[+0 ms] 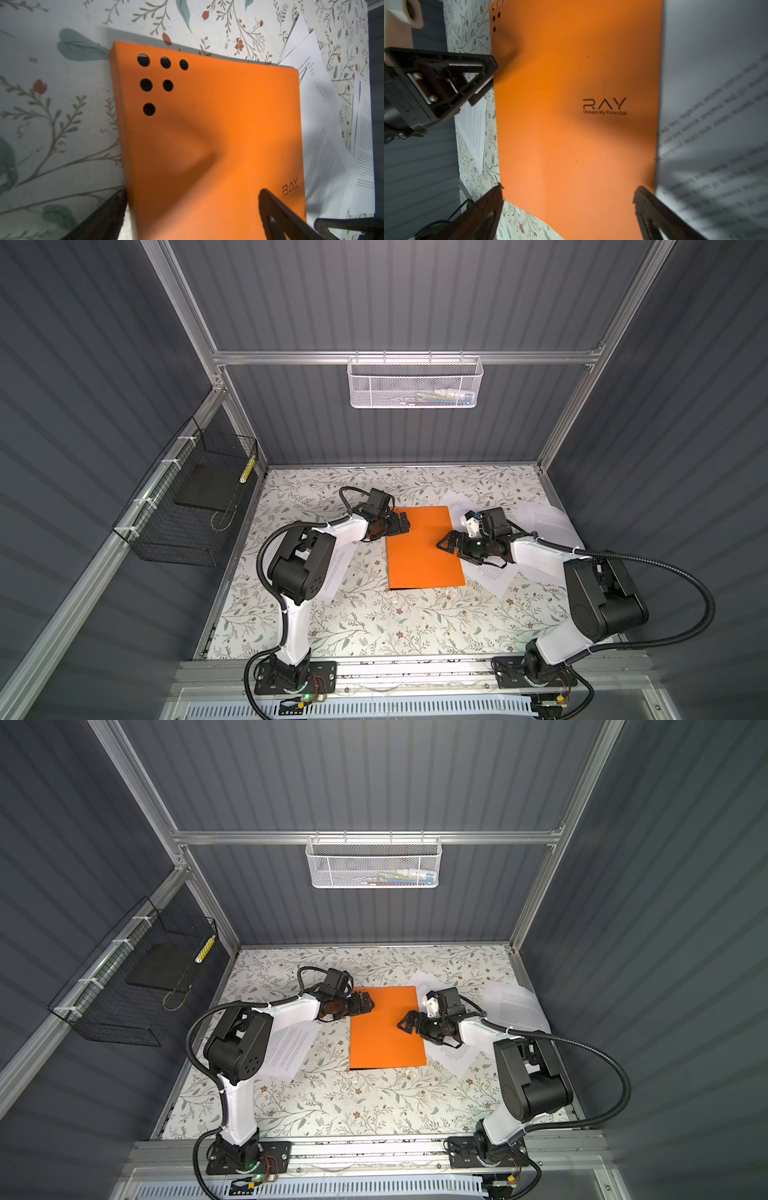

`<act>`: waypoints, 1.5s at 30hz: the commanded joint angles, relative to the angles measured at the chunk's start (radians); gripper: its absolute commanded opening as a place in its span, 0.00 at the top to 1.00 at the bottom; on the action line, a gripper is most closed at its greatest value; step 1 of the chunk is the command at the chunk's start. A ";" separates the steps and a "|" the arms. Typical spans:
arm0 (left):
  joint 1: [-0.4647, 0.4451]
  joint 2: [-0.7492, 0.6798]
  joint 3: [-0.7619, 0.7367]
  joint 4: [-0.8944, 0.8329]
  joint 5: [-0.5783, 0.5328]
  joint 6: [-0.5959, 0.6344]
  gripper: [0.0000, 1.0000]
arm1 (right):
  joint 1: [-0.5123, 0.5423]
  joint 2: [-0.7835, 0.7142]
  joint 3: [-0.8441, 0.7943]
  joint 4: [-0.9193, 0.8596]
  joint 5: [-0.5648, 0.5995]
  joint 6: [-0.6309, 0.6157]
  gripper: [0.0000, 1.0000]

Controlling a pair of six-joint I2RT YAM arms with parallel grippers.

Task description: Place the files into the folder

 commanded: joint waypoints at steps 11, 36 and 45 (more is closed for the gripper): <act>-0.006 0.059 -0.032 -0.188 0.027 0.008 0.00 | -0.006 0.078 0.091 -0.066 0.131 -0.034 0.01; -0.006 0.098 -0.070 -0.104 0.090 -0.057 0.00 | 0.046 0.200 0.165 -0.042 0.148 0.060 0.01; -0.007 0.119 -0.069 -0.093 0.087 -0.086 0.00 | 0.028 0.070 0.190 -0.042 0.041 0.067 0.01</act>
